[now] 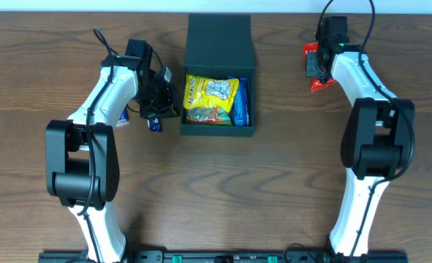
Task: Pack container
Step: 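Grasp the red Hacks bag with the right gripper, then place the red bag into the box and push it down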
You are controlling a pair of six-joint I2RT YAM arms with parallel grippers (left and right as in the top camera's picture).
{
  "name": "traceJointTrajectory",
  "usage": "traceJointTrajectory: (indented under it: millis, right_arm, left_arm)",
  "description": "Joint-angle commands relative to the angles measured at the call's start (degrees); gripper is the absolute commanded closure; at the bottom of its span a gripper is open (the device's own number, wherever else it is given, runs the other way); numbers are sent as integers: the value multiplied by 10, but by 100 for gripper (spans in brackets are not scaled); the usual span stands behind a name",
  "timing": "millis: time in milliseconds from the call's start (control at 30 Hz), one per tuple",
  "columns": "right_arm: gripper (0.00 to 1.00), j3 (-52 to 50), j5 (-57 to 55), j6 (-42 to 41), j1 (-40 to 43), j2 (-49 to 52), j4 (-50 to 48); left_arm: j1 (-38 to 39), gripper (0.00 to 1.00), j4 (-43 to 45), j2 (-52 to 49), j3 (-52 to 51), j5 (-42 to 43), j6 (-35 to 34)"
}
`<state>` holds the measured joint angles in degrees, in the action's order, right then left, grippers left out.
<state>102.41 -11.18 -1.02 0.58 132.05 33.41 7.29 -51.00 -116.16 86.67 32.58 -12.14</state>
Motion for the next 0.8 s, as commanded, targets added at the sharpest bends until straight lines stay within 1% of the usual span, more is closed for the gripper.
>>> traceJointTrajectory:
  millis: [0, 33, 67, 200, 267, 333, 500, 633, 667, 700, 767]
  right_arm:
    - [99, -9, 5, -6, 2, -29, 12]
    - [99, -9, 12, -1, 0, -43, 14]
    - [98, -9, 38, 22, -5, -62, 17]
    - [98, -9, 213, 162, -31, -124, 40]
    - [99, -9, 278, 215, -54, -147, 66]
    - [98, -9, 316, 261, -78, -160, 89]
    - [98, -9, 360, 385, -145, -172, 114]
    - [98, -9, 354, 518, -201, -158, 105]
    - [94, -9, 354, 541, -209, -154, 99]
    - [93, -9, 354, 568, -218, -144, 84]
    - [89, -9, 354, 577, -227, -131, 58]
  left_arm:
    - [1, 94, -2, -7, -3, -7, 4]
    - [-1, 94, -2, -6, -3, -13, 4]
    - [-4, 94, -2, -4, -2, -19, 4]
    - [-28, 94, -1, 9, 6, -23, 7]
    - [-46, 94, 1, 24, 11, -31, 6]
    - [-66, 94, 5, 42, 15, -41, 6]
    - [-105, 94, 10, 85, 16, -62, 21]
    - [-124, 94, 9, 110, 16, -62, 35]
    - [-125, 94, 9, 114, 16, -62, 37]
    - [-125, 94, 9, 118, 16, -62, 42]
    - [-125, 94, 9, 121, 16, -62, 49]
